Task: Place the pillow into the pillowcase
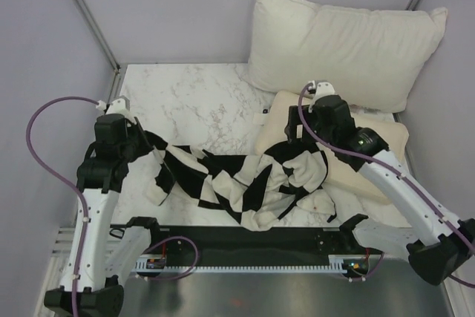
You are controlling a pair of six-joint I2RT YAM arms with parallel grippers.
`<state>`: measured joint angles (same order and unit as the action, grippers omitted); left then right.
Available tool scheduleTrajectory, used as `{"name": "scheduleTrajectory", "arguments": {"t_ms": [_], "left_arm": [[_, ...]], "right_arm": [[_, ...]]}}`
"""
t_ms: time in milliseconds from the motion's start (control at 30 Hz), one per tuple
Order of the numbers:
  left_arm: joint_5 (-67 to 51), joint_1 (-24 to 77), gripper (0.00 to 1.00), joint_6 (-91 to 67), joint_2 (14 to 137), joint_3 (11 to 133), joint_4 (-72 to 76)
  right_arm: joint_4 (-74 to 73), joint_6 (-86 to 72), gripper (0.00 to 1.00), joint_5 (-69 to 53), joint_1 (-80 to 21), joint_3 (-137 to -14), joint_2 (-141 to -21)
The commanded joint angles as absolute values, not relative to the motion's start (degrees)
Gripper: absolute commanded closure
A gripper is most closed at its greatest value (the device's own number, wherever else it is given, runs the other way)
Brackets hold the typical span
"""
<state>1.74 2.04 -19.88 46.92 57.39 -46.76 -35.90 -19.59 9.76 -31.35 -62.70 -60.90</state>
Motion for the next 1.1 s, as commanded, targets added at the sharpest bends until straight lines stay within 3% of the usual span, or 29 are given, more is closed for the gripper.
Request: {"name": "scheduleTrajectory", "arguments": {"t_ms": [0,500,533,567,633,667,733,767,1067], "left_arm": [[1.56,1.76,0.91,-14.6,42.45,58.88,-44.38],[-0.79,1.76,0.97,-15.73,42.54,58.27,-45.44],[-0.62,1.76,0.97,-15.65,42.19,58.27,-45.44],[-0.18,1.76,0.97,-15.47,42.1,58.27,-45.61],[-0.26,1.76,0.96,-15.38,41.92,58.36,-45.79],[1.82,1.76,0.97,-15.47,41.92,58.45,-45.88],[1.85,1.76,0.97,-15.99,42.01,58.27,-45.62],[1.06,1.76,0.97,-16.61,42.36,58.1,-45.44],[5.44,-1.83,0.98,-20.57,43.42,54.14,-42.19]], "right_arm": [[-33.93,-13.19,0.1,1.85,-31.99,-65.3,-65.81],[-39.9,-9.75,0.15,22.05,-48.77,-69.88,-90.26],[-39.73,-10.02,0.18,23.8,-49.39,-69.53,-90.61],[-39.55,-9.93,0.39,23.82,-49.57,-69.17,-90.96],[-39.55,-10.28,0.51,24.6,-50.09,-68.82,-91.32],[-39.46,-10.37,0.7,24.87,-50.36,-68.99,-91.49],[-39.29,-10.72,0.82,24.7,-50.54,-69.34,-91.32],[-39.2,-10.9,0.97,24.35,-50.54,-70.04,-91.23],[-32.97,-11.86,1.0,22.84,-50.98,-79.17,-90.09]]}}
